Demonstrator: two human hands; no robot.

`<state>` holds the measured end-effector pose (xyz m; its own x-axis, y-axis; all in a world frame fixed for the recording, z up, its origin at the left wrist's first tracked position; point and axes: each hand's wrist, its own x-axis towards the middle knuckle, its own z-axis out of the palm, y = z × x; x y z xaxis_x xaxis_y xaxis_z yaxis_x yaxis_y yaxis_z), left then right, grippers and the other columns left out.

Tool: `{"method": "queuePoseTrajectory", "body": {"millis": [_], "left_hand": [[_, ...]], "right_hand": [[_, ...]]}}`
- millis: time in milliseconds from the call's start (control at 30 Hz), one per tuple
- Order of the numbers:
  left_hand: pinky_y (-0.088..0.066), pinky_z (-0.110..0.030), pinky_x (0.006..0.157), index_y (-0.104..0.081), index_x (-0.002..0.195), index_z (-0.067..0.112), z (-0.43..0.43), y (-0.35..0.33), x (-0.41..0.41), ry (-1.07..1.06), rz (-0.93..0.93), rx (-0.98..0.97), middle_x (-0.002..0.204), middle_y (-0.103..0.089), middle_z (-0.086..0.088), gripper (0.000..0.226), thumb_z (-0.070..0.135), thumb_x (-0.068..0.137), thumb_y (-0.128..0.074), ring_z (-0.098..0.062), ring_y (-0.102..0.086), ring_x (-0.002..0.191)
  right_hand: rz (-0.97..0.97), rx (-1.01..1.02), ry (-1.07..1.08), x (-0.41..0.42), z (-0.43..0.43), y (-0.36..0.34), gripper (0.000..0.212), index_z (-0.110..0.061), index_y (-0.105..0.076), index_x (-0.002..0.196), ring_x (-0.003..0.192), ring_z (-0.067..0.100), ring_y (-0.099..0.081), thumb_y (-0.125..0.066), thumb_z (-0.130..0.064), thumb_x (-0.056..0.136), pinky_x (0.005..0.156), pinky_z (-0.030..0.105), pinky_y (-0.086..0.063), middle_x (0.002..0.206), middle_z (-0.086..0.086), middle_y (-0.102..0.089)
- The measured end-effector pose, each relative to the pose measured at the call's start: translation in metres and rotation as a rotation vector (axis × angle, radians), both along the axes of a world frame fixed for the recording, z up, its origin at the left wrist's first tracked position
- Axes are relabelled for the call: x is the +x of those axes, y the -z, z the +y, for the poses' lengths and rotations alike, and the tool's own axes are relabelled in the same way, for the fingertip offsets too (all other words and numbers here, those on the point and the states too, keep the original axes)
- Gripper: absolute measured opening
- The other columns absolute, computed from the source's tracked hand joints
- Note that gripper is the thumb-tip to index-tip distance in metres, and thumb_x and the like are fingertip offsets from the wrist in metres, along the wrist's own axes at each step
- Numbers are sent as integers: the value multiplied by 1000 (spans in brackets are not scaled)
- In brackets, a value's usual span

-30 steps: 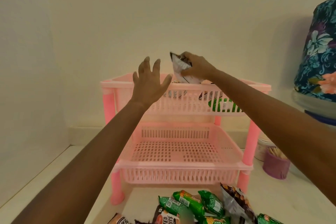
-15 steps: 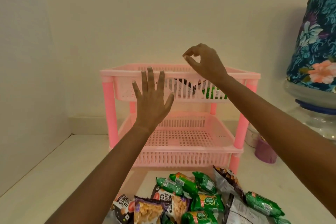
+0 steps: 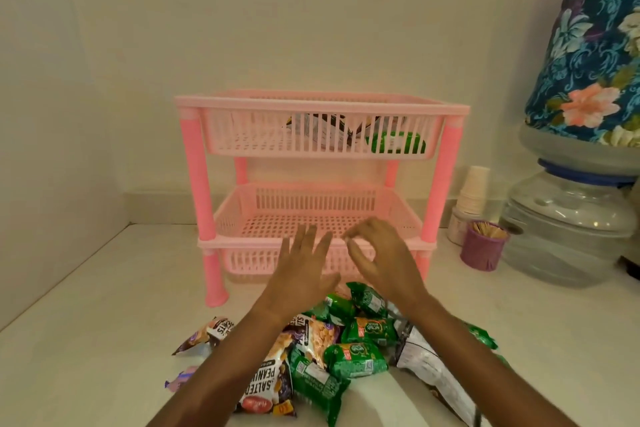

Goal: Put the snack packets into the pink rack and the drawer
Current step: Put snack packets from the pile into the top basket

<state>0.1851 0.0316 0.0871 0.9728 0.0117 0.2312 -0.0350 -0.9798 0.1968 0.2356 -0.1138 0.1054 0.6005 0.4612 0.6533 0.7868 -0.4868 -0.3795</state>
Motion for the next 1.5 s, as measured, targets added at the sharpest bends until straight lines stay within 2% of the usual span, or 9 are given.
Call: {"method": "queuePoseTrajectory", "body": {"millis": [167,333,533,800,1033,1233,1300,1400,1500], "left_hand": [[-1,-48,119,-5,148,18,-9,34,-21,137,334,34,158,-8,-10,73,53,92,-38,-28,1,146],[-2,-50,119,-13,146,10,-16,54,-42,157,523,267,155,-16,-15,86,48,84,-58,-32,0,145],[-2,-49,119,-17,144,3,-28,69,-52,117,497,515,154,-17,-20,78,25,84,-63,-32,1,145],[-2,-48,119,-27,140,2,-30,81,-53,125,383,531,154,-16,-22,62,14,87,-57,-33,1,145],[-20,-37,112,-50,124,11,-20,72,-50,174,236,303,133,-49,-13,56,45,80,-59,-23,-29,135],[-41,-34,83,-58,106,14,-15,36,-44,117,125,3,109,-61,-7,49,48,72,-68,-23,-52,105],[-44,-34,85,-57,114,16,-12,25,-42,101,78,-106,115,-62,-5,52,46,73,-68,-22,-54,108],[-48,-32,91,-56,120,21,-5,7,-37,92,-7,-226,122,-62,0,56,47,74,-69,-17,-56,111],[-42,-25,91,-54,122,27,3,-9,-31,49,-118,-306,126,-60,4,55,49,74,-69,-15,-55,113]], "right_hand": [[272,-225,-31,-11,-13,67,26,-11,-62,110,107,20,-51,-51,-8,88,92,27,-38,109,9,-59],[408,-444,-79,-27,-21,107,53,-20,-48,130,120,15,-46,-48,-4,80,100,26,-39,129,2,-50],[322,-625,-24,-39,-24,130,66,-26,-26,142,131,17,-34,-46,-8,82,108,39,-33,140,-2,-39],[256,-655,0,-39,-24,132,60,-28,-30,139,131,17,-33,-46,-8,85,104,38,-35,140,-3,-39],[440,-359,-76,-32,-28,123,59,-25,-42,133,120,13,-43,-59,-9,79,98,25,-38,129,-3,-50],[553,-7,-109,-21,-29,91,53,-23,-54,121,102,7,-53,-70,-4,74,77,0,-35,110,-8,-57],[559,68,-119,-18,-28,78,52,-29,-53,114,101,7,-53,-68,0,74,76,1,-37,110,-8,-57],[540,140,-135,-13,-26,58,48,-25,-54,115,105,10,-56,-70,-1,76,87,14,-43,115,-4,-60],[494,217,-165,-10,-23,30,54,-39,-50,110,94,-17,-52,-70,-2,76,75,-1,-41,105,-24,-58]]}}
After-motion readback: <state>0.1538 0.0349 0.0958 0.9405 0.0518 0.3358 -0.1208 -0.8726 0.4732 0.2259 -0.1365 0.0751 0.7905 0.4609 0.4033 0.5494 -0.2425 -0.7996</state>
